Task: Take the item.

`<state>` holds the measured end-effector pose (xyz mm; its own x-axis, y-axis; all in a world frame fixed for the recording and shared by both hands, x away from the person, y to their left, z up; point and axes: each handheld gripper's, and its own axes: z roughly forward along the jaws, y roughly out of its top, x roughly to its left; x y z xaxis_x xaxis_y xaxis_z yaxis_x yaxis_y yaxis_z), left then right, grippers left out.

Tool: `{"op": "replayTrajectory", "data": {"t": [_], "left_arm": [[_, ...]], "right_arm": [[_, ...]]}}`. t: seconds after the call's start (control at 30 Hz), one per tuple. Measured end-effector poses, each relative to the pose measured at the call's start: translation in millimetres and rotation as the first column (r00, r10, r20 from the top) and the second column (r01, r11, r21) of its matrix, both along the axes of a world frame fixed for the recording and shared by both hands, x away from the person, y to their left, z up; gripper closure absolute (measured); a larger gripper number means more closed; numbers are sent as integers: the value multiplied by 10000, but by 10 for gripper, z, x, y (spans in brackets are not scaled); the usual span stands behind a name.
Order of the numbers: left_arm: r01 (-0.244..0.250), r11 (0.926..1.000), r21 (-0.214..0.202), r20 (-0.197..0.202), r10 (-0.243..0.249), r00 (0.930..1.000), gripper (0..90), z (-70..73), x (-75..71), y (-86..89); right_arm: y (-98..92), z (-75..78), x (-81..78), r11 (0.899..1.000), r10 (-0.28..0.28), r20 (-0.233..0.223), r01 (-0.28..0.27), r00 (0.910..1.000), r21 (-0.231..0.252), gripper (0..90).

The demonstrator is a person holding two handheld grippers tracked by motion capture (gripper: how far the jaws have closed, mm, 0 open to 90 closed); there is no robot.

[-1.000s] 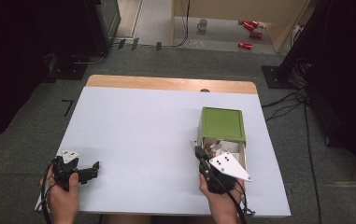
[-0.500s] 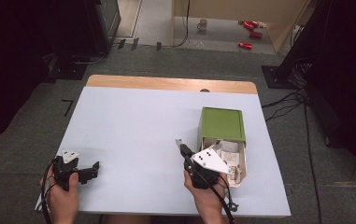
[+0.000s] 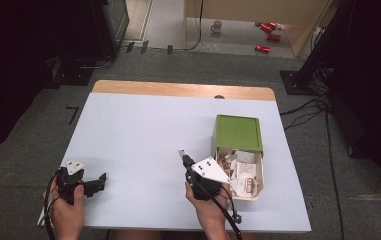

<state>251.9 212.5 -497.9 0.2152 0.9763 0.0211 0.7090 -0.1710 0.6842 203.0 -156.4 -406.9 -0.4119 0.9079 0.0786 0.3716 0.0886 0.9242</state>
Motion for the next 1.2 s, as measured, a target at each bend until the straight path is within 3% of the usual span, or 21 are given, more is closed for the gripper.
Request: {"op": "replayTrajectory", "data": {"t": [0.43, 0.77, 1.03, 1.2], "left_arm": [[2, 10000, -3, 2, -2, 10000, 0, 0, 0, 0], [2, 10000, -7, 3, -2, 10000, 0, 0, 0, 0], [1, 10000, -2, 1, -1, 10000, 0, 0, 0, 0], [4, 10000, 1, 4, -4, 10000, 0, 0, 0, 0]], "right_arm": [[181, -315, 67, 9993, -343, -315, 338, 9989, -159, 900], [266, -612, 140, 9967, -556, -760, 508, 9956, -639, 900], [287, -738, 160, 9951, -486, -957, 400, 9942, -901, 900], [312, -759, 162, 9964, -259, -1083, 169, 9938, -829, 871]]}}
